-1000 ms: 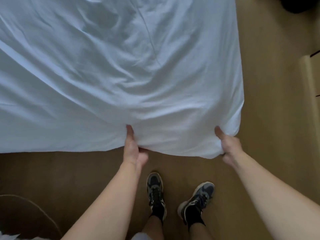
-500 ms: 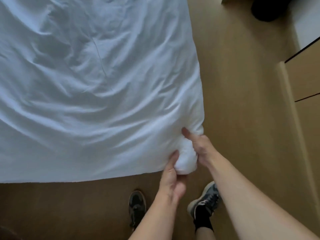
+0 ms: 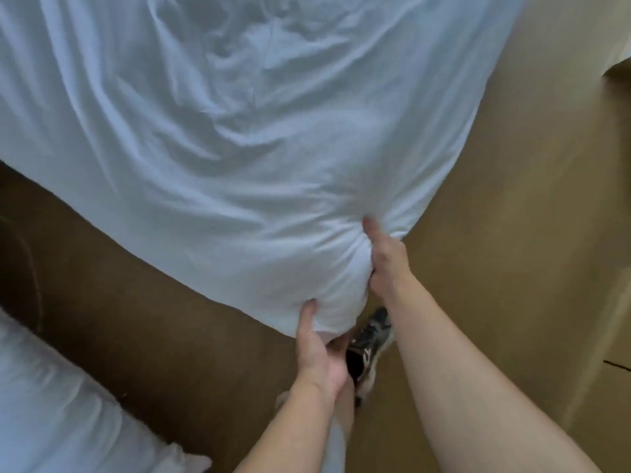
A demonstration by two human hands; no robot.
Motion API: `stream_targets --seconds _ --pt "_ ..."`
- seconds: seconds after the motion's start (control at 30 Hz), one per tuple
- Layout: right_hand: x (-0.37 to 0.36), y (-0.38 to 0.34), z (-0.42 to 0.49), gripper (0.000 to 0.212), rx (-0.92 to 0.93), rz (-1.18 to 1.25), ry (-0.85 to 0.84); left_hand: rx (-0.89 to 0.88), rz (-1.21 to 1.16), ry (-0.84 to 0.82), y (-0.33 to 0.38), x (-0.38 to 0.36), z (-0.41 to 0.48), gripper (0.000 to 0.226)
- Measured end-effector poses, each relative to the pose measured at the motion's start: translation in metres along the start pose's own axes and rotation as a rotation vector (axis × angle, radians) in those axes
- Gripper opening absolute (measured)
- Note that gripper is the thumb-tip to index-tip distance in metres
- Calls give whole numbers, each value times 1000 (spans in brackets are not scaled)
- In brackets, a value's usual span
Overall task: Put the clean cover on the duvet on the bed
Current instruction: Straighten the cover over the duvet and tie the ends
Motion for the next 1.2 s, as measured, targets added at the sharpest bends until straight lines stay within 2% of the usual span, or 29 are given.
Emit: stream_targets --seconds 0.07,0.13,0.17,0.23,0.33,0.43,0.53,0.6,0.63,0.77,0.83,0.93,0.97,1.03,1.13,1.2 --pt "25 10 0 47 -81 -52 -4 140 -118 -145 -38 -49 -8 84" --pt "44 6 -3 51 -193 -108 -145 143 -286 -304 -44 -104 -4 93" --pt "48 -4 -2 55 -221 -126 -212 113 -363 -291 -40 -127 5 89" --pt "47 -35 10 64 -229 -165 -285 19 -478 -165 -34 -153 22 73" --pt "24 -95 40 65 -203 -92 -402 -160 -534 -38 -37 -153 26 56" --pt "8 -135 62 60 -205 -77 -348 -259 -641 -123 -34 -164 22 59" --pt "28 -128 61 50 -296 -106 -315 -228 -623 -264 -27 -224 24 64" --pt "41 -137 58 51 -362 -126 -395 -230 -595 -192 -32 -254 24 56" --pt "42 -156 61 51 -336 -137 -447 -248 -588 -133 -35 -259 24 50" --pt "15 -276 120 49 -240 6 -550 -363 -659 -42 -40 -259 28 41" --pt "13 -309 147 49 -234 -161 -504 -424 -695 -93 -36 -291 28 45" --pt "49 -309 151 62 -304 -369 -344 -418 -695 -162 -38 -377 31 53" --pt "63 -313 146 67 -331 -366 -333 -410 -694 -121 -43 -400 31 53" --pt "68 -338 135 71 -369 -425 -432 -390 -668 -47 -51 -434 30 49" --pt "33 -398 147 58 -334 -335 -623 -391 -664 104 -55 -442 23 39" --pt "2 -440 166 51 -307 -243 -566 -413 -629 139 -43 -449 15 39"
Point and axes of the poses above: each hand's wrist, its own z-axis towards the middle knuckle, its own x-axis out of the back of the hand, y = z × x, the point moved 6 cm from there along z, towards the middle knuckle, and after that the axes turned 3 degrees about -x, right-handed, at the moved point
